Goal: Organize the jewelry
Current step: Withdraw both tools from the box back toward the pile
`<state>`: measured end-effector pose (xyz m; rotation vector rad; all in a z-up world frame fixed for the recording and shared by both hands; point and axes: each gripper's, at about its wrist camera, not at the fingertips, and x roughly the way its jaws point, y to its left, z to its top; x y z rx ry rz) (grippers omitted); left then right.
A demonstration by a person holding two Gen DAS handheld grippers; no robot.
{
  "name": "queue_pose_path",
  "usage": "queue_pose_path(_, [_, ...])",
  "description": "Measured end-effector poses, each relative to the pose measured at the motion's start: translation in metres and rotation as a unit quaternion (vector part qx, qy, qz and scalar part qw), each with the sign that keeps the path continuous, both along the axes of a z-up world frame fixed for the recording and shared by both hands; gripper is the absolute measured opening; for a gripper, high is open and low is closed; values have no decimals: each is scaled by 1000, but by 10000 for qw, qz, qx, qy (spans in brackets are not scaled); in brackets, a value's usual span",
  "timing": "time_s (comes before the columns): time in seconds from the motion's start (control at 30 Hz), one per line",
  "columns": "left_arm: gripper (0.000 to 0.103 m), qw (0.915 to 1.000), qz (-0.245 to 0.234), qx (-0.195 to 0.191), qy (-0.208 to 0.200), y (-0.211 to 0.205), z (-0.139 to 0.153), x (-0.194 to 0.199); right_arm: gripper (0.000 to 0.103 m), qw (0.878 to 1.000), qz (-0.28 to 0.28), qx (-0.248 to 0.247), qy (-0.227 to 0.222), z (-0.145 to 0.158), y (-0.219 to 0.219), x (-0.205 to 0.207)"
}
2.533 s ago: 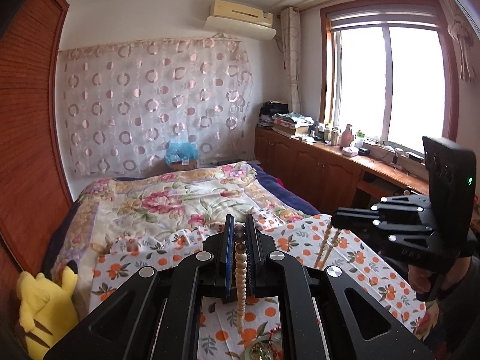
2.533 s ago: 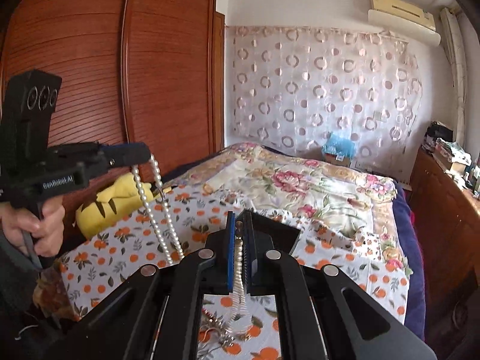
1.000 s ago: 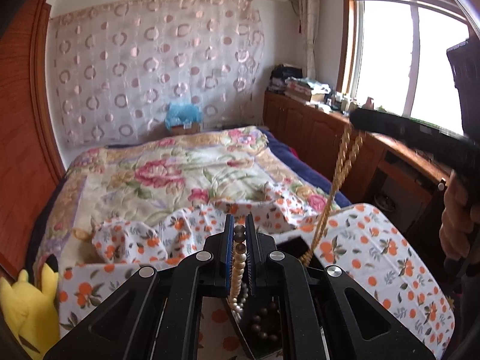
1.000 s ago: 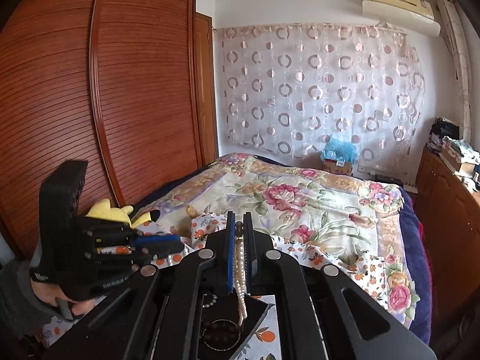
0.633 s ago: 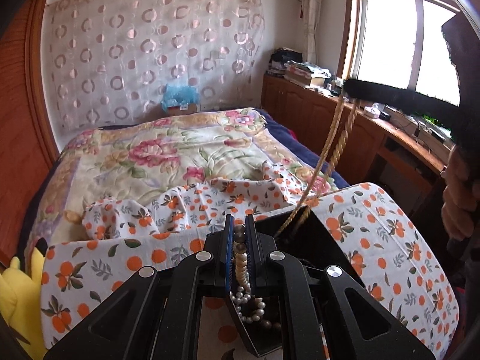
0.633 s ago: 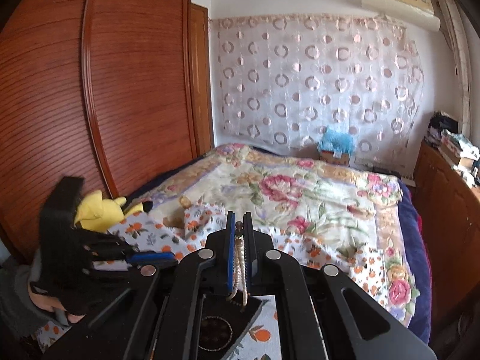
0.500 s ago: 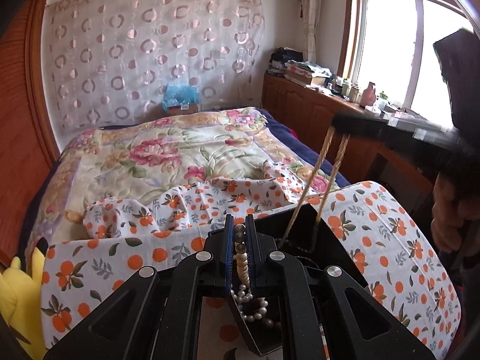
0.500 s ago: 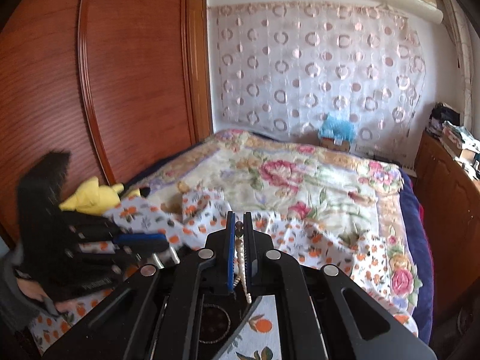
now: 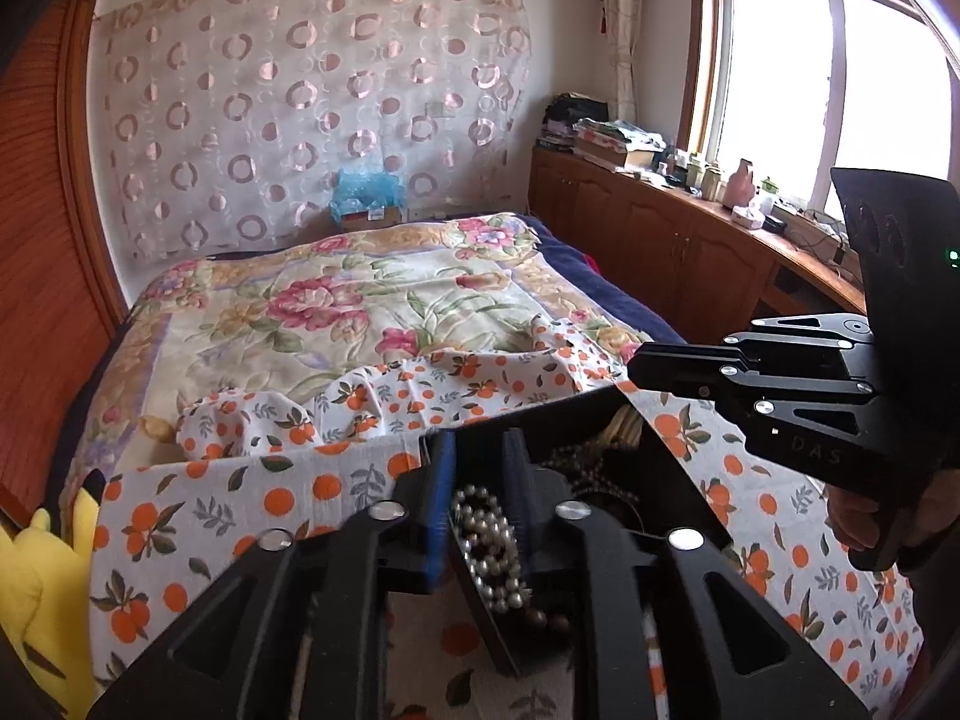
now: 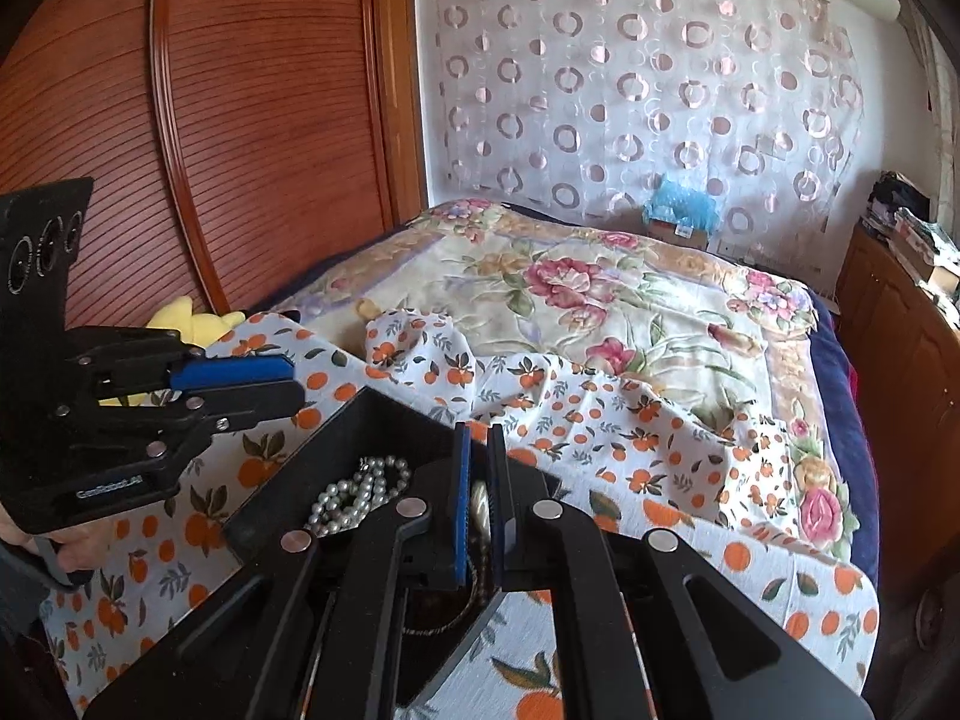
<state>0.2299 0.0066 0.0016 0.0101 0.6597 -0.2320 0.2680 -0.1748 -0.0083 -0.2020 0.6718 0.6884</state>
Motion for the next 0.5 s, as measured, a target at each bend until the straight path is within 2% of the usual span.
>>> queue_pose_path(0.07, [23,10000,6,12,3,1,-2,-10,18,10000,-40,40,2,-1,-4,-9])
queue_pose_path(0.1, [25,10000,5,16,12,2,-4,-17,20,10000,-59,61,2,-1,-7,-12])
queue_pose_path(0.2, [32,10000,-17,29,35,3,-9,-37,21,9998,-109,157,20,-4,-18,-31])
queue_pose_path(0.5, [33,9997,-171,86,138,-9,-29,-104,21,9996,-269,108,-20,-24,-45,-118])
